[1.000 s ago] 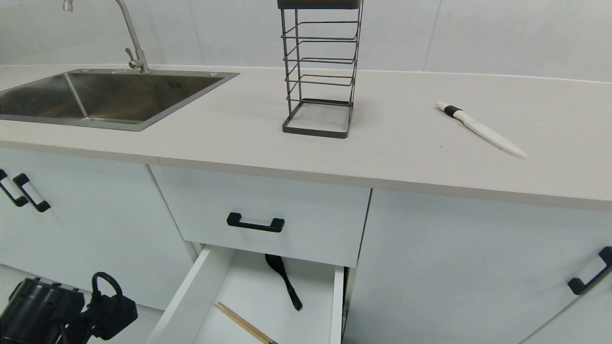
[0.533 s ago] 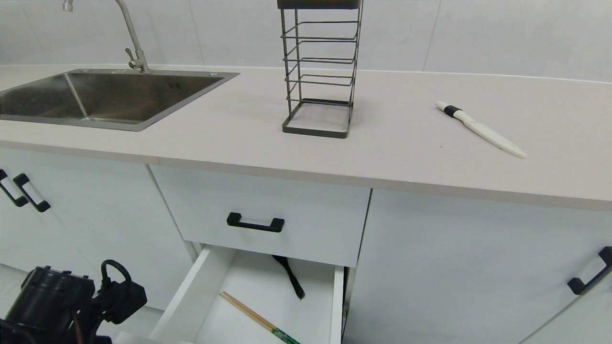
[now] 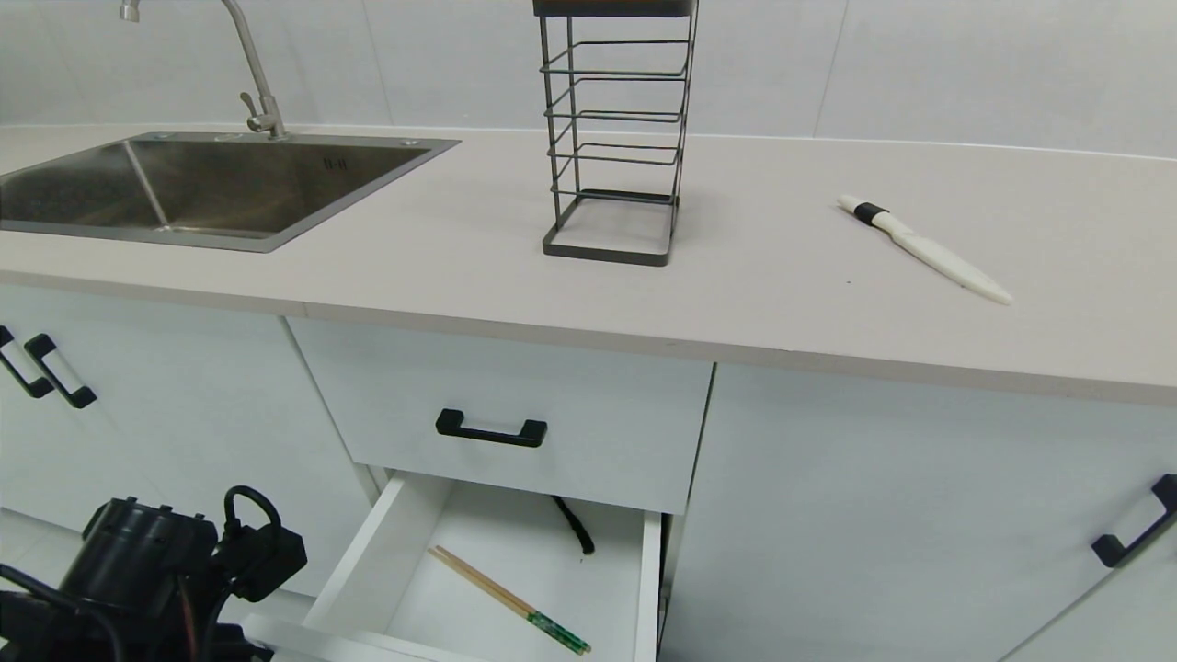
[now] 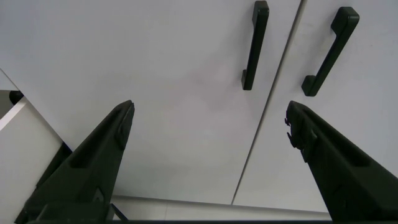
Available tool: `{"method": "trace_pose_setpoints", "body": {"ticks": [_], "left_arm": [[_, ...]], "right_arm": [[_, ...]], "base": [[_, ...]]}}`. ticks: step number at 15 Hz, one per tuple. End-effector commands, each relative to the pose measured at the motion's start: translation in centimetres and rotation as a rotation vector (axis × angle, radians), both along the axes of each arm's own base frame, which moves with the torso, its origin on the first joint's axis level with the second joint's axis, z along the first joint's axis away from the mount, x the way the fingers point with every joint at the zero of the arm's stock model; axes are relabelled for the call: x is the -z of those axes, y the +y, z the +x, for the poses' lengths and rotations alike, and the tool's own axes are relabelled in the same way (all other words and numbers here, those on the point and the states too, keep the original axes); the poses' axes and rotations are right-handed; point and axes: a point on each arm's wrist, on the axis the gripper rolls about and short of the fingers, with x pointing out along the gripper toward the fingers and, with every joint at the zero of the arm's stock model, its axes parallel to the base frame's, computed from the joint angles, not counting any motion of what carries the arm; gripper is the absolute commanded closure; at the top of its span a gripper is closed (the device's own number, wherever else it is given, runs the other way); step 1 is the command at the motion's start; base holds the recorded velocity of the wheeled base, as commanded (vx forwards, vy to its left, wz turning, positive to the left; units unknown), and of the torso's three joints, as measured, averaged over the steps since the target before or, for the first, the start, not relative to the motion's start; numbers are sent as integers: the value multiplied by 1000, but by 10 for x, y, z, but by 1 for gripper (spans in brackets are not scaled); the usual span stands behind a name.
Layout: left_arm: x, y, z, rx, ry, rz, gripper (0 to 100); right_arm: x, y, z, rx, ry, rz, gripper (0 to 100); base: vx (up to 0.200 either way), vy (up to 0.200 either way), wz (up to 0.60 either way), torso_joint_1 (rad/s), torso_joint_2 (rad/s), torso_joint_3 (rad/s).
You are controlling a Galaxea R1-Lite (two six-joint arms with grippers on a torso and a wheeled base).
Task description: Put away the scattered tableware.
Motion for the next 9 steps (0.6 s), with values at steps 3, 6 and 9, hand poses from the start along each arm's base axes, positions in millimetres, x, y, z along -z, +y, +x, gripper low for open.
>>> {"method": "trace_pose_setpoints", "body": {"ticks": [3, 6, 9], "left_arm": [[3, -1, 3, 1, 17, 4, 0], [8, -5, 23, -6, -17, -6, 0], [13, -14, 34, 29, -39, -18, 0]], "right_arm": [[0, 0, 0, 0, 2, 0, 0], [0, 0, 0, 0, 2, 0, 0], [0, 0, 0, 0, 2, 0, 0]], "base": [[0, 0, 0, 0, 0, 0], [0, 0, 0, 0, 0, 0], [0, 0, 0, 0, 0, 0]]}}
